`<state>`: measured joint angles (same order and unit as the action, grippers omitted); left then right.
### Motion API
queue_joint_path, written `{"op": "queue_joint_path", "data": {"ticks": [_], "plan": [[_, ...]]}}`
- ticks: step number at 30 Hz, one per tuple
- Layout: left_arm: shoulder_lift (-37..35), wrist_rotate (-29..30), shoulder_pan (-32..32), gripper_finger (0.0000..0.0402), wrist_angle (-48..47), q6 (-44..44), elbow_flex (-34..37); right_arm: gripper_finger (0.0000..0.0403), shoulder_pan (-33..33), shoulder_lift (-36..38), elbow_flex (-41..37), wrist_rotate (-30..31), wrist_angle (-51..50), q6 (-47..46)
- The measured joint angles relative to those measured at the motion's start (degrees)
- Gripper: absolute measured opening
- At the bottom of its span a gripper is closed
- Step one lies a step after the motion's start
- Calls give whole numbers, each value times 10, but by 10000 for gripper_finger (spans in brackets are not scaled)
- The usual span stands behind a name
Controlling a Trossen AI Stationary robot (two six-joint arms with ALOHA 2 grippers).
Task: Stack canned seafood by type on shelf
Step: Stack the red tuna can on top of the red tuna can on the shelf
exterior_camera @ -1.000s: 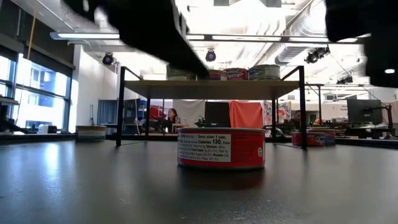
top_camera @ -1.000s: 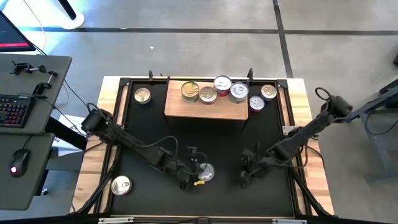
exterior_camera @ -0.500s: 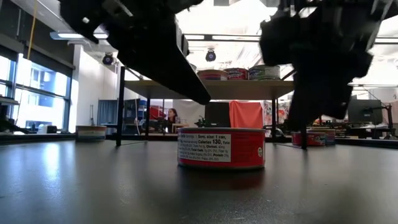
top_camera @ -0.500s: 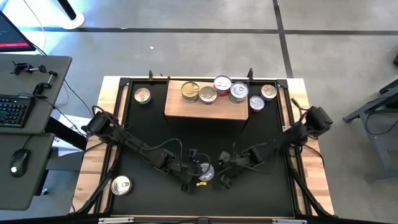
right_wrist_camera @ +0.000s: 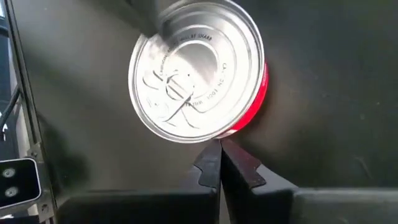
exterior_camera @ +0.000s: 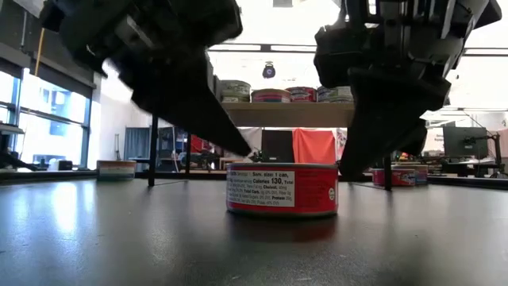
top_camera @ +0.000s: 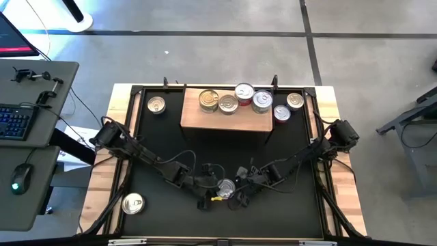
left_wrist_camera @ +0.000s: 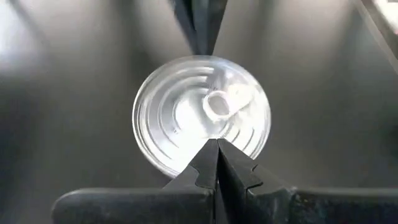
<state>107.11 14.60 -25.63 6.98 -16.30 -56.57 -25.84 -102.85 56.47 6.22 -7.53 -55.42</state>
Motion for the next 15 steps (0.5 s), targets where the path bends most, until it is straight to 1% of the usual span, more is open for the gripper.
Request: {"op": "queue_joint_path", "data": {"ticks": [2,9,12,15], "plan": [[-2,2,0,0,10,3,-1,0,1,0,0,0,0,0],[-1,-2,6,0,-16,9,0,0,11,0,0,-2,-9,-3],[0,-4,4,0,-29,19,0,0,22,0,0,0,-20,-20],[2,-5,4,0,-16,15,11,0,31,0,0,0,-14,-22]]}}
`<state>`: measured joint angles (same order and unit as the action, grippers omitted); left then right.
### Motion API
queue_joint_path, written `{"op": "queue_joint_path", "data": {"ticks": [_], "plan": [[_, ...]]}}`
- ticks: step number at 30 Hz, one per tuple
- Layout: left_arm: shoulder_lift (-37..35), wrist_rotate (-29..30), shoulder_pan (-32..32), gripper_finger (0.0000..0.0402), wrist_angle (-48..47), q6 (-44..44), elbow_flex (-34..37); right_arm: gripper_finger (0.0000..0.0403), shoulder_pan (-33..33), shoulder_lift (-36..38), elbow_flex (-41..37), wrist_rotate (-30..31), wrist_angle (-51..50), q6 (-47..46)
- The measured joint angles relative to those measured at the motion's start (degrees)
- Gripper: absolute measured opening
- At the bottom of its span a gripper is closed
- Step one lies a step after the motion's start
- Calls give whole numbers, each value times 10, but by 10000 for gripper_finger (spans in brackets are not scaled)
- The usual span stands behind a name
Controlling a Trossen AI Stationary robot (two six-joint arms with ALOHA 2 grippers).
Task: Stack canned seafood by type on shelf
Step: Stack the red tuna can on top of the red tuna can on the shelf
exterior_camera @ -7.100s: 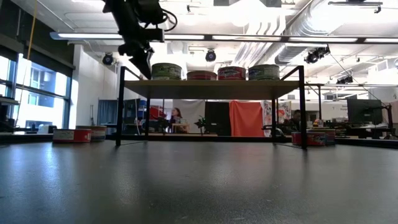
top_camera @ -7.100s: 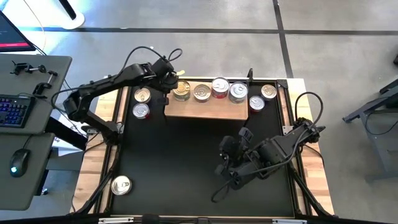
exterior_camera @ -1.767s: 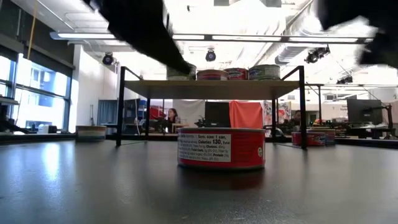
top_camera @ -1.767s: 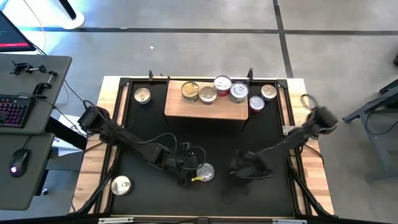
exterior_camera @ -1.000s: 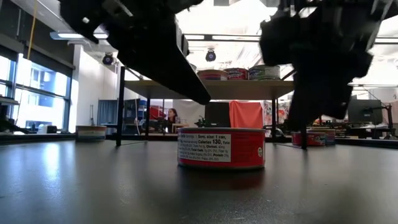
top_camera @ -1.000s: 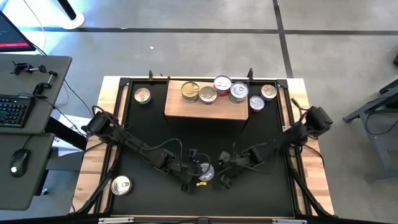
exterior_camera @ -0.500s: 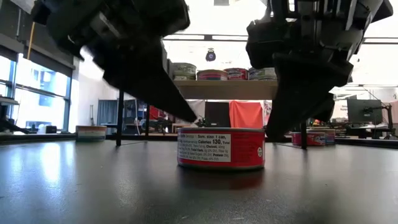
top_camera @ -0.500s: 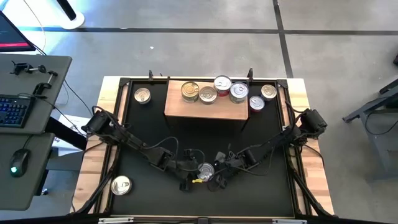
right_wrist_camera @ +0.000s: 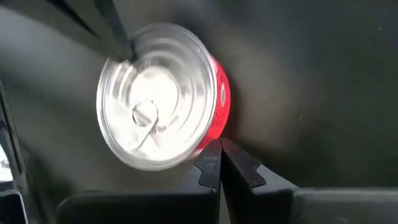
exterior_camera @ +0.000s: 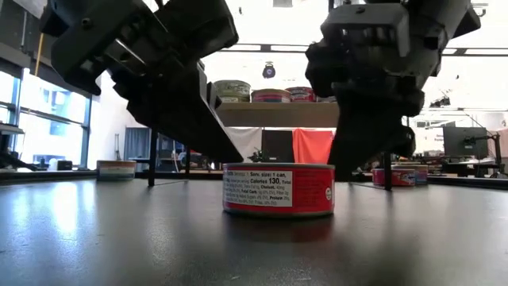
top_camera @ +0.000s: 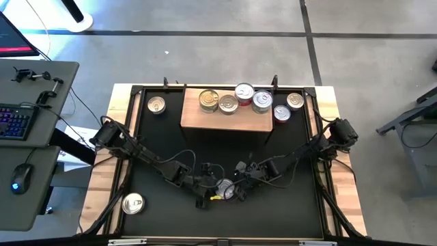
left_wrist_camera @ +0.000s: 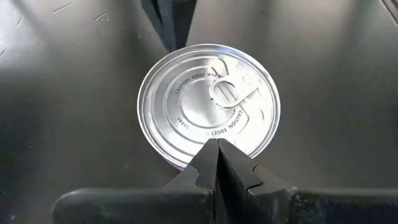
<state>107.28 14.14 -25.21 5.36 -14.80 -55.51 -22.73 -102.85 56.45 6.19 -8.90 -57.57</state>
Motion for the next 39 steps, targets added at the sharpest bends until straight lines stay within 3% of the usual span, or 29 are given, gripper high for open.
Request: {"op": "queue_joint_path", "data": {"ticks": [9,26,34,39], "plan": [[-1,4,-1,0,43,-26,33,0,2,0,2,-20,34,-27],[-4,23,0,0,-47,16,35,0,-1,1,88,4,9,20],[-72,69,2,0,-200,11,37,0,2,31,88,-1,-8,68],[-172,86,-8,0,-220,-75,94,0,21,70,94,-47,14,156]]}}
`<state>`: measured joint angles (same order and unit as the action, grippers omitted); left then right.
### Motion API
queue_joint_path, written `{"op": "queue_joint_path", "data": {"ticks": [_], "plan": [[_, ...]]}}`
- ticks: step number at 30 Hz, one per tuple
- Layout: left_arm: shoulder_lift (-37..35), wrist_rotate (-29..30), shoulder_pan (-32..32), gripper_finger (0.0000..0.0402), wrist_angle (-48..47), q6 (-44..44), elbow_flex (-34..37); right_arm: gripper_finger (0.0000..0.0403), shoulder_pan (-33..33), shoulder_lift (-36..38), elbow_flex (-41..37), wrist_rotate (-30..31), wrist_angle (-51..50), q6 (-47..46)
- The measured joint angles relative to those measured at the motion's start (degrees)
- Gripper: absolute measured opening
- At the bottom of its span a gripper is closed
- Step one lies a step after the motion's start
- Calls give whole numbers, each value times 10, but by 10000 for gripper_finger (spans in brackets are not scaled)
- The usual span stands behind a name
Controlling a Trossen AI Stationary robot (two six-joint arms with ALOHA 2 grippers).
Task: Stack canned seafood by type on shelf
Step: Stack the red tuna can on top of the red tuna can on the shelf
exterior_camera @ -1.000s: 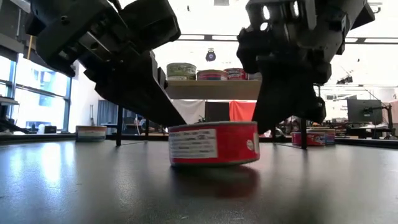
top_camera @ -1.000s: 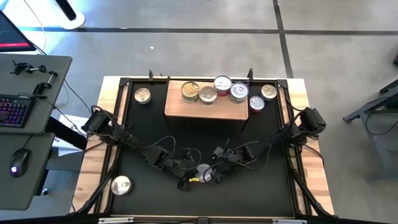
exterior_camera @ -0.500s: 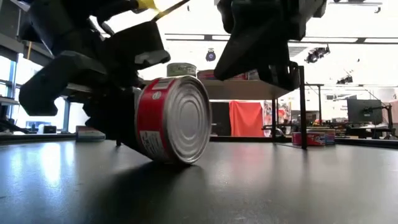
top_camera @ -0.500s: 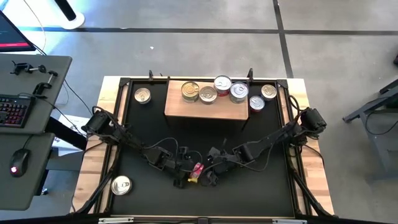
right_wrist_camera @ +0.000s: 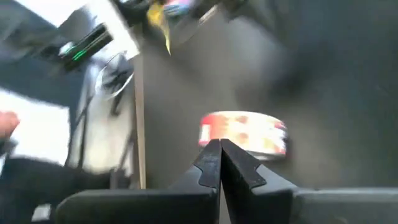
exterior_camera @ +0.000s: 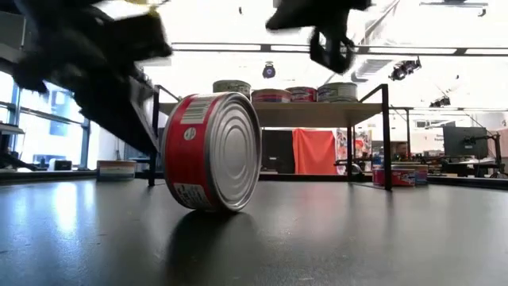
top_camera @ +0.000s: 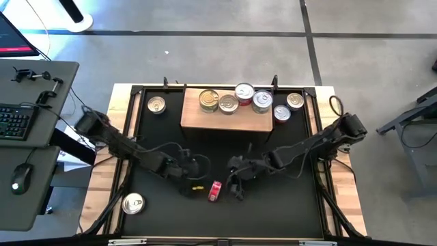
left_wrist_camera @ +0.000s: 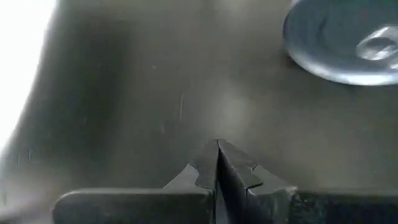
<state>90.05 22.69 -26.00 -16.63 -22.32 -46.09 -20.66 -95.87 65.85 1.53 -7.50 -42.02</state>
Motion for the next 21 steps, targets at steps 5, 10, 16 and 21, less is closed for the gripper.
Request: {"op": "queue_joint_path", "data": {"ticks": [5,10,16,21], "plan": [[-131,68,-49,0,31,-196,95,7,28,-25,103,-94,-70,149],[-212,152,-104,0,53,-310,121,73,51,-102,259,-101,-258,324],[-240,186,-124,0,105,-316,119,209,58,-218,407,-129,-488,484],[-243,193,-129,0,144,-316,120,288,50,-305,504,-85,-587,600]]}}
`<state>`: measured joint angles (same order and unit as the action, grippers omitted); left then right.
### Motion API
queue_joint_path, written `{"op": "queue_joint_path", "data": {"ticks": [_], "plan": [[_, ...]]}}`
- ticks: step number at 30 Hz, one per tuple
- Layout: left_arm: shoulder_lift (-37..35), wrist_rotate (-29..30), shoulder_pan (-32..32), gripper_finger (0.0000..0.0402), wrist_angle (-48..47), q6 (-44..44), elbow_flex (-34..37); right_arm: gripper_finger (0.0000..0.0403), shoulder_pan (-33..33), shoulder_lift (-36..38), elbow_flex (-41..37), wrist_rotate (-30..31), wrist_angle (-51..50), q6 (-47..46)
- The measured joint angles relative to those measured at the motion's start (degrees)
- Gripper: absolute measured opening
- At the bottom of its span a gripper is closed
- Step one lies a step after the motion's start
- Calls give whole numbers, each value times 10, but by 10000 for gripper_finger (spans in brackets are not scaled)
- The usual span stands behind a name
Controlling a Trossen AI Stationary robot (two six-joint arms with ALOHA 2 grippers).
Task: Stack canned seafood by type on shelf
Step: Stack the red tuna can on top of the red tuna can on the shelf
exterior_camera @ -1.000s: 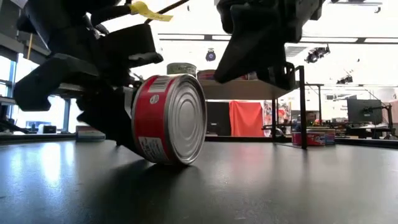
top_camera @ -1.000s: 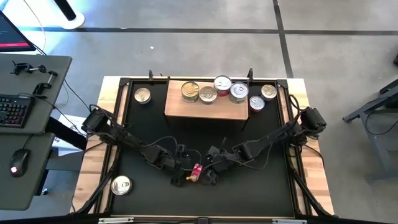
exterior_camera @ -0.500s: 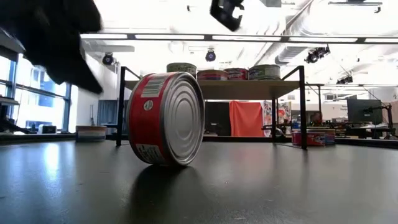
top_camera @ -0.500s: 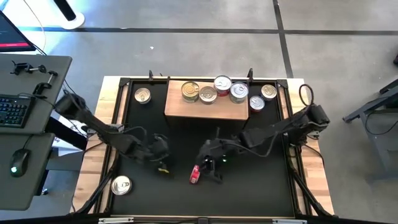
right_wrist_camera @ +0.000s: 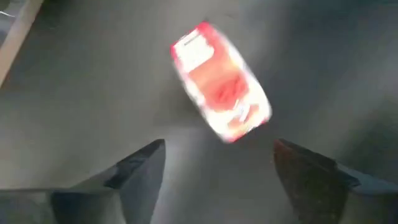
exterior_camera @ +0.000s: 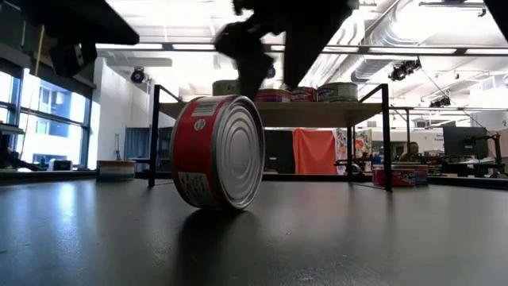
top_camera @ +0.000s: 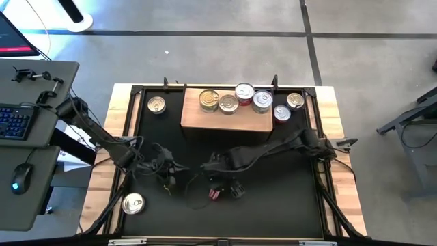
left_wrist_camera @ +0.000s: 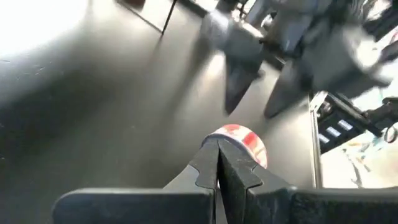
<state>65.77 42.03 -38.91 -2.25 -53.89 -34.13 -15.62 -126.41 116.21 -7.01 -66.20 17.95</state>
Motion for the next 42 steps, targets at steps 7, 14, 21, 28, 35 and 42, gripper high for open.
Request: {"op": "queue_joint_path", "data": {"ticks": [7,14,21,28,35,42], "plan": [[-1,8,-17,0,84,16,0,304,-1,-71,101,16,-54,68],[-10,8,-36,0,195,92,0,304,-1,-88,106,18,-24,85],[-65,24,-48,0,240,184,0,296,-4,-89,80,11,-4,78],[-138,52,-56,0,240,278,0,197,-12,-89,79,57,9,50],[-200,82,-56,0,236,381,0,117,-14,-77,121,70,-16,-63],[-221,115,-52,0,188,401,0,117,-8,-18,175,225,-85,-100]]}}
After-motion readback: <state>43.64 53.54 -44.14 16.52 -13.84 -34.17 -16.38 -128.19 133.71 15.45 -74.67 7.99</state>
